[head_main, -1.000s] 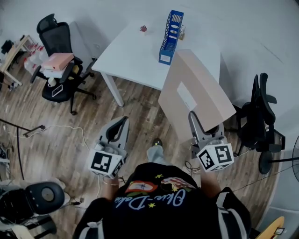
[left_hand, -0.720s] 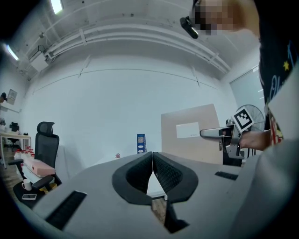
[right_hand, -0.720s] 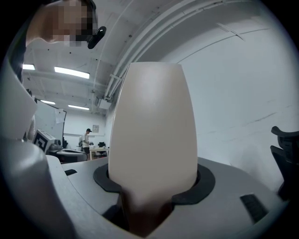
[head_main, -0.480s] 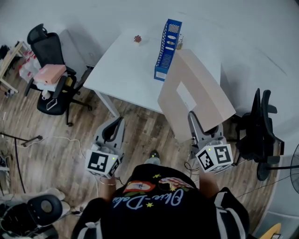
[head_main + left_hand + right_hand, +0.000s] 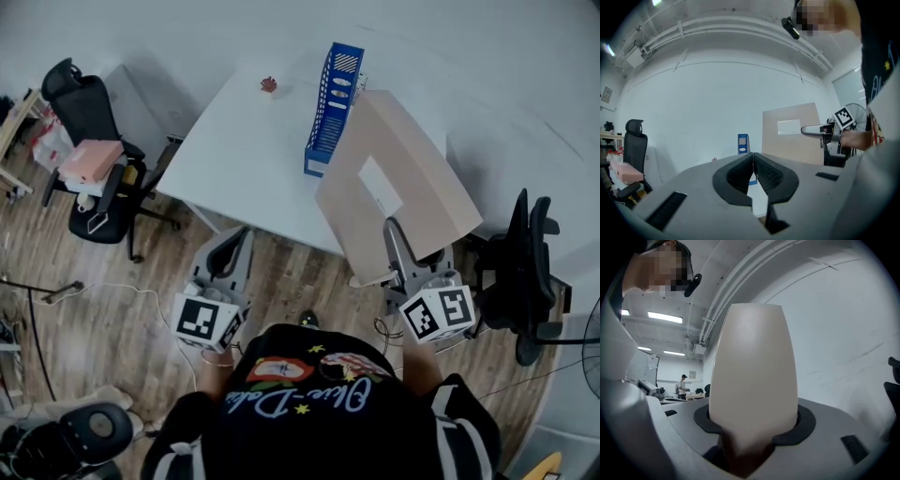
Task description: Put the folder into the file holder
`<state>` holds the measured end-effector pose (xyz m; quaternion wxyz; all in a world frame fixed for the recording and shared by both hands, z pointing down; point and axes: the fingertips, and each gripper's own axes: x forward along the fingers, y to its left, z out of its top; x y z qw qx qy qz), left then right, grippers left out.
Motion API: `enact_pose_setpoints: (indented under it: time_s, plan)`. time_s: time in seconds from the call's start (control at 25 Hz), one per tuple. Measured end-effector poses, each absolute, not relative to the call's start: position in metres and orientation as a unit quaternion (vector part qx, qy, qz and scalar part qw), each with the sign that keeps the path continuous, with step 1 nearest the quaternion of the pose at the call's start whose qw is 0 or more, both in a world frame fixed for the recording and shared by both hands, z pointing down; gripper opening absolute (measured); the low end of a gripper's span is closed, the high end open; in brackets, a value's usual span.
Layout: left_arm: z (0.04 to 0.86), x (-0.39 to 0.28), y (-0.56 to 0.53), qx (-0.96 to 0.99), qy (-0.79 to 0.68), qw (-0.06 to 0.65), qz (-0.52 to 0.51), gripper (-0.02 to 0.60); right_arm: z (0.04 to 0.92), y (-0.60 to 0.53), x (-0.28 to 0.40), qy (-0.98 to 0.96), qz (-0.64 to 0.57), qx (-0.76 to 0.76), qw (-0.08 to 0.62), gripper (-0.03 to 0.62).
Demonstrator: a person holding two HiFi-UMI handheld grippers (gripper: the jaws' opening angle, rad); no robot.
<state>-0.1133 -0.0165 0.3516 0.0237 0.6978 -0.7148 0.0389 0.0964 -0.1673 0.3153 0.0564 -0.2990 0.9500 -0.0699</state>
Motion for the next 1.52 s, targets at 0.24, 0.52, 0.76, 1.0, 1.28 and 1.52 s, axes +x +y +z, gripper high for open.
enact_pose_setpoints:
  time_s: [0.24, 0.52, 0.76, 1.0, 1.28, 1.52]
  plan:
    - [0.362, -0.115, -0.051, 0.722, -0.690, 0.026, 0.043, 0.005, 0.310, -0.184, 0.102, 0.940, -0.074, -0.325, 0.072, 0.258]
    - [0.357, -0.122, -0.114, 0.773, -0.633, 0.018, 0.044, 0.005, 0.290, -0.210, 0.098, 0.916, -0.071, -0.380, 0.104, 0.258]
    - [0.354, -0.146, -0.172, 0.816, -0.576, 0.006, 0.051, 0.005, 0.280, -0.234, 0.077, 0.886, -0.065, -0.441, 0.127, 0.256]
    - [0.347, -0.180, -0.212, 0.847, -0.530, 0.001, 0.047, 0.005, 0.276, -0.246, 0.043, 0.859, -0.059, -0.494, 0.119, 0.256]
    - [0.353, -0.207, -0.240, 0.874, -0.484, 0.013, 0.043, 0.005, 0.272, -0.255, 0.004, 0.836, -0.048, -0.535, 0.111, 0.255]
    - [0.357, -0.228, -0.258, 0.889, -0.457, 0.015, 0.042, 0.005, 0.270, -0.264, -0.028, 0.821, -0.030, -0.560, 0.105, 0.255]
